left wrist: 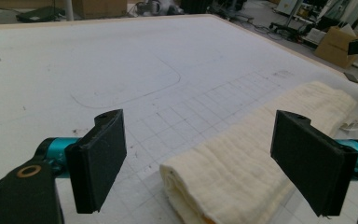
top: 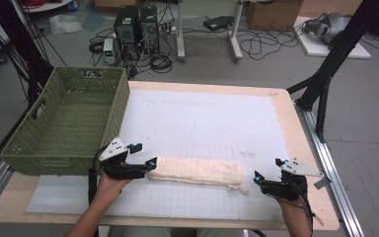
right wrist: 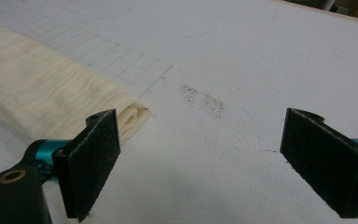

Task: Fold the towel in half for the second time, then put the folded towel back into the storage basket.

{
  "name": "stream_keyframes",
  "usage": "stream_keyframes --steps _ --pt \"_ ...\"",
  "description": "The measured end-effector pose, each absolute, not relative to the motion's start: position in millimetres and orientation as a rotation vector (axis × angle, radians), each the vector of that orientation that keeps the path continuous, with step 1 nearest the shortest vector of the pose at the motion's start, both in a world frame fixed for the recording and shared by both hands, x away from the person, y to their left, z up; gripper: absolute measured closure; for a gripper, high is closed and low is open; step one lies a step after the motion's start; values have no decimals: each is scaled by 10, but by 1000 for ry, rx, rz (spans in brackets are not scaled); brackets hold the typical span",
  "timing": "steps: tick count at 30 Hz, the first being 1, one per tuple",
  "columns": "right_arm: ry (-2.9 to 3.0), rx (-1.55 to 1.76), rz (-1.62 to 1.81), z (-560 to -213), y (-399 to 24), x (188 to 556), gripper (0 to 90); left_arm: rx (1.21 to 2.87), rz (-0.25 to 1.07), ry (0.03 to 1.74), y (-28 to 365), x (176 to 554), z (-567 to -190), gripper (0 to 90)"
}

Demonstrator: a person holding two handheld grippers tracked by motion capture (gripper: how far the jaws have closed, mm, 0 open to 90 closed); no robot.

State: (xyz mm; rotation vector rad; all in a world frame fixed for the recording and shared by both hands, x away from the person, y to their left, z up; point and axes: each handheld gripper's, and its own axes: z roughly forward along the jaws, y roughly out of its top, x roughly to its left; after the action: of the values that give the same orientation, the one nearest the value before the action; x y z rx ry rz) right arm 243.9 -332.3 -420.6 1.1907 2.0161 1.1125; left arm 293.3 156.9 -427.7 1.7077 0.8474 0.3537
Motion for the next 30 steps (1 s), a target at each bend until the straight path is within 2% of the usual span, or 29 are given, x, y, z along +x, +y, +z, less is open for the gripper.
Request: stream_keyframes --steps 30 --pt "2006 1179 1128 -4185 -3306 2434 112 1720 311 868 1547 2936 -4291 188"
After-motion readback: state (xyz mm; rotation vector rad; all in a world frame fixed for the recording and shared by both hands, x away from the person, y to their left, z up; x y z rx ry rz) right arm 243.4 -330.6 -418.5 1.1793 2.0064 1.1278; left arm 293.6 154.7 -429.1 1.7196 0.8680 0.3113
